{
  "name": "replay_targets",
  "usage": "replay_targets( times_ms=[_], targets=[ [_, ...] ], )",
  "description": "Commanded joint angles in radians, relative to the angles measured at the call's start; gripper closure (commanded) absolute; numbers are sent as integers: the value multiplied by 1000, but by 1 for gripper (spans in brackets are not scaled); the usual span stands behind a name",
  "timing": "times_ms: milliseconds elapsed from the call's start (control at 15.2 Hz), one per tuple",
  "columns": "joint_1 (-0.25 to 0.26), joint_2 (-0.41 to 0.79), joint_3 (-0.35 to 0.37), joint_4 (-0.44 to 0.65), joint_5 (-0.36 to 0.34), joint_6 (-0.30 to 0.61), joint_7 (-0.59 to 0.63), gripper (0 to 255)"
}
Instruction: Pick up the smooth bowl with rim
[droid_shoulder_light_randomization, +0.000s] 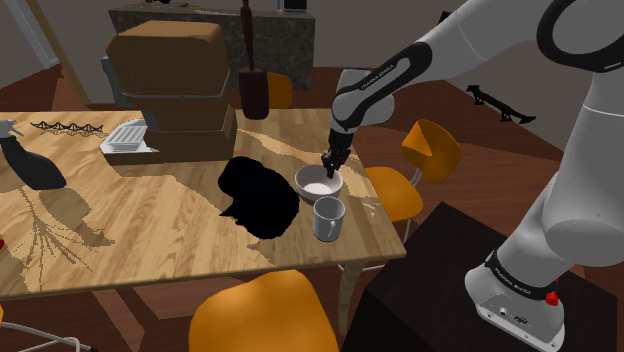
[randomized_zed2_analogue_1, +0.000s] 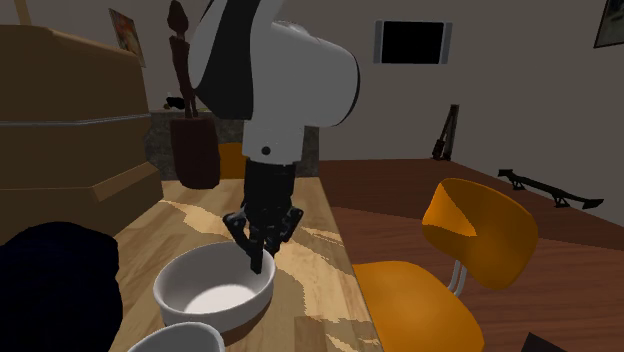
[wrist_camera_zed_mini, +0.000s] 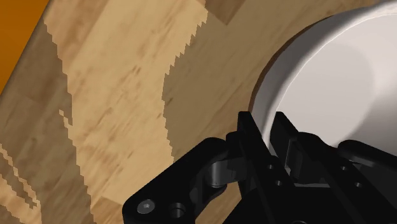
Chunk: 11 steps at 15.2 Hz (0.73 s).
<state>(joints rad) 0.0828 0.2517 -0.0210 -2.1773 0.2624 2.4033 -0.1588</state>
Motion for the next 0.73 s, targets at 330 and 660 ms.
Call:
replay_targets(
  times_ms=[330,660],
  targets=[
    [1,-58,-6,15,-19,-70,21,255],
    [2,-100,-9,33,-32,-130,38,255]
  ],
)
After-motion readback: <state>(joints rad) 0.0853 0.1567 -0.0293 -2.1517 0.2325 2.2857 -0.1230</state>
